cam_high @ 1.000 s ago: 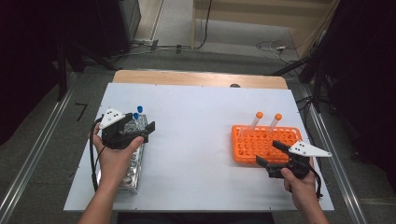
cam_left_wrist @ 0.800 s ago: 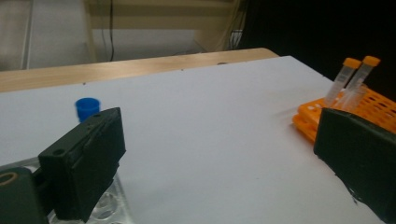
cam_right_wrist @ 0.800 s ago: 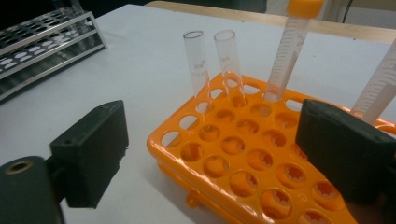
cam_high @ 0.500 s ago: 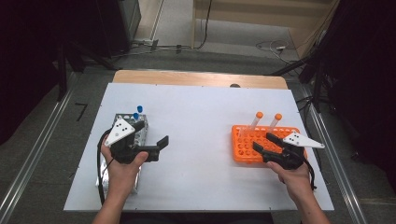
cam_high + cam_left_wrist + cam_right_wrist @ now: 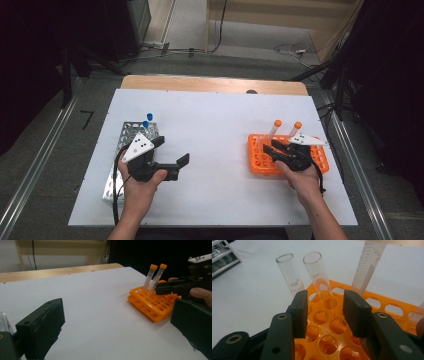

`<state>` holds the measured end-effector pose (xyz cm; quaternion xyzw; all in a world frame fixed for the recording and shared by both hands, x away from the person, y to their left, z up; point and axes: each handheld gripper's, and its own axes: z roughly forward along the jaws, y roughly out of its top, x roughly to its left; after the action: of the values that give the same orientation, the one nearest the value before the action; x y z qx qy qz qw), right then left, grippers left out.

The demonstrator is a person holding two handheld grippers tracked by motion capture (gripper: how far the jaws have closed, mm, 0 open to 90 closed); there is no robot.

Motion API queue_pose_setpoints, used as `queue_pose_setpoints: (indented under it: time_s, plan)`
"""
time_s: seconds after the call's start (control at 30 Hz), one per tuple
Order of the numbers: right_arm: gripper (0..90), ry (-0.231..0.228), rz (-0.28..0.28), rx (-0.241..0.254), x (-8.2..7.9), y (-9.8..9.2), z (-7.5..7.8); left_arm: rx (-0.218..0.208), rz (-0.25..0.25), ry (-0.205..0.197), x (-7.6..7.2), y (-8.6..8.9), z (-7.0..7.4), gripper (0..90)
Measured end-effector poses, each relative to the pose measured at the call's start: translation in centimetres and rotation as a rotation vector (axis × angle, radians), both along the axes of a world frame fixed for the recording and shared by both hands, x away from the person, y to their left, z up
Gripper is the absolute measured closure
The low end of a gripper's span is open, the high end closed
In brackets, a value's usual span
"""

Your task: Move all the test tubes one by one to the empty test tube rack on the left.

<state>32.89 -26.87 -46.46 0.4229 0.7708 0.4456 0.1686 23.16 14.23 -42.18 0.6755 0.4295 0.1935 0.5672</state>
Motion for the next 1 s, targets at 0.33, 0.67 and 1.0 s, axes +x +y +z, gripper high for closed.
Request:
queue_pose_setpoints:
  time_s: [0.33, 0.67, 1.0]
  plan:
    - [63.5, 0.018, -0.075, -0.034, 1.2, 1.9, -0.7, 0.004, -0.011, -0.001, -0.3, -0.1, -0.4, 0.0]
    - [72.0, -0.031, -0.132, -0.078, 1.3, 2.9, -0.9, 0.024, -0.037, 0.011, -0.4, -1.0, -1.0, 0.0]
    - [73.9, -0.072, -0.15, -0.065, 0.9, 2.7, -1.0, 0.029, -0.049, 0.012, -0.6, -1.5, -1.0, 0.0]
